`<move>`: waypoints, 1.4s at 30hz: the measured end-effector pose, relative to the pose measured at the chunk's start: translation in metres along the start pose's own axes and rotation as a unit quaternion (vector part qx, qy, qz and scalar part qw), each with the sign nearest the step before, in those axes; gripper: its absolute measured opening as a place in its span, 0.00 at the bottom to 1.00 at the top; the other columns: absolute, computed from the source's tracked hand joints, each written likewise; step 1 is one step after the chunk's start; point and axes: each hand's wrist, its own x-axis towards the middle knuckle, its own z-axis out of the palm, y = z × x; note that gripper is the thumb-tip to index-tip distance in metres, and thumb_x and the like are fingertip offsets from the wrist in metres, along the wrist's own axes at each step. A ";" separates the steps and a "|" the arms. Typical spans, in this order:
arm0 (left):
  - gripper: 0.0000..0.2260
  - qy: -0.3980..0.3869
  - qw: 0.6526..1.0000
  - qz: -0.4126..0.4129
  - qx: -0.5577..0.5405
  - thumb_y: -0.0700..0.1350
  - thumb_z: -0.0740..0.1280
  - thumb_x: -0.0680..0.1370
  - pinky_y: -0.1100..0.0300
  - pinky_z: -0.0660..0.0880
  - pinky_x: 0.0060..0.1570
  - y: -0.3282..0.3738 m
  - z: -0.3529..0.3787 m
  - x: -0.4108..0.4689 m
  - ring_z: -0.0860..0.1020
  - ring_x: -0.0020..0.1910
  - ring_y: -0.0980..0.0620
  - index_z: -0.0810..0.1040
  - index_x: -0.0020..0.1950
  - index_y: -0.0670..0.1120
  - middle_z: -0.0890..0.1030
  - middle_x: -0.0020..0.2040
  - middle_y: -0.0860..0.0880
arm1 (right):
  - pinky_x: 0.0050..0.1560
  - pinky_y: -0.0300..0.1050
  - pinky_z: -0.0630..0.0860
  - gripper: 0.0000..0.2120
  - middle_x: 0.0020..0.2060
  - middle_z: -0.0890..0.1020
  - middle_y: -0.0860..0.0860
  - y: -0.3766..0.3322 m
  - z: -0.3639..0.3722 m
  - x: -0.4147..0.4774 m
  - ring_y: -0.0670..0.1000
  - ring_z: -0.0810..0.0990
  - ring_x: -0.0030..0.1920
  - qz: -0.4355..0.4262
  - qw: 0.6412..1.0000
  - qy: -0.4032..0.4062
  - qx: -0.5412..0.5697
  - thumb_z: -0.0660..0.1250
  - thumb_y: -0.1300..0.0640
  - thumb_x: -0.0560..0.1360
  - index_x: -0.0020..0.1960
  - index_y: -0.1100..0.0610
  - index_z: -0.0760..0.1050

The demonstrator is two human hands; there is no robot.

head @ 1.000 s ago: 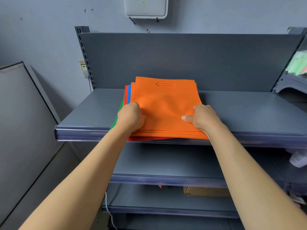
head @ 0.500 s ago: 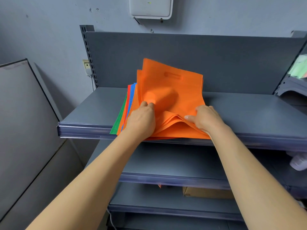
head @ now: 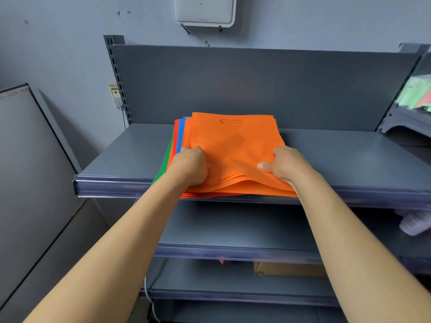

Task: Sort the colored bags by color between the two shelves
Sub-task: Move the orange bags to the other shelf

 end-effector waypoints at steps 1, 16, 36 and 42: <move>0.15 0.008 1.000 0.004 -0.004 0.43 0.57 0.81 0.51 0.71 0.55 0.001 0.001 -0.001 0.74 0.57 0.38 0.68 0.64 0.37 0.69 0.64 0.36 | 0.60 0.51 0.70 0.29 0.69 0.67 0.58 0.000 0.001 0.000 0.60 0.70 0.65 0.002 1.000 0.001 0.001 0.66 0.43 0.75 0.69 0.60 0.67; 0.25 0.124 0.979 0.151 -0.065 0.29 0.54 0.74 0.43 0.71 0.59 0.026 0.008 -0.028 0.75 0.54 0.37 0.70 0.68 0.46 0.70 0.59 0.45 | 0.57 0.52 0.72 0.29 0.67 0.70 0.59 0.001 0.003 -0.002 0.60 0.72 0.63 -0.002 0.999 0.032 0.006 0.65 0.42 0.75 0.68 0.60 0.68; 0.18 0.017 0.936 -0.110 -0.335 0.39 0.69 0.75 0.55 0.72 0.43 0.017 -0.016 -0.016 0.74 0.46 0.45 0.68 0.62 0.40 0.76 0.53 0.42 | 0.57 0.50 0.70 0.29 0.65 0.72 0.58 0.031 -0.020 -0.018 0.59 0.71 0.63 0.019 0.992 0.067 0.108 0.68 0.47 0.75 0.67 0.64 0.67; 0.25 0.105 0.976 0.023 -0.190 0.32 0.60 0.75 0.57 0.70 0.53 0.027 -0.012 -0.024 0.73 0.59 0.40 0.65 0.72 0.44 0.68 0.66 0.40 | 0.63 0.49 0.67 0.37 0.71 0.66 0.55 0.042 -0.022 -0.022 0.57 0.67 0.69 0.035 0.982 0.004 0.188 0.68 0.44 0.74 0.74 0.61 0.58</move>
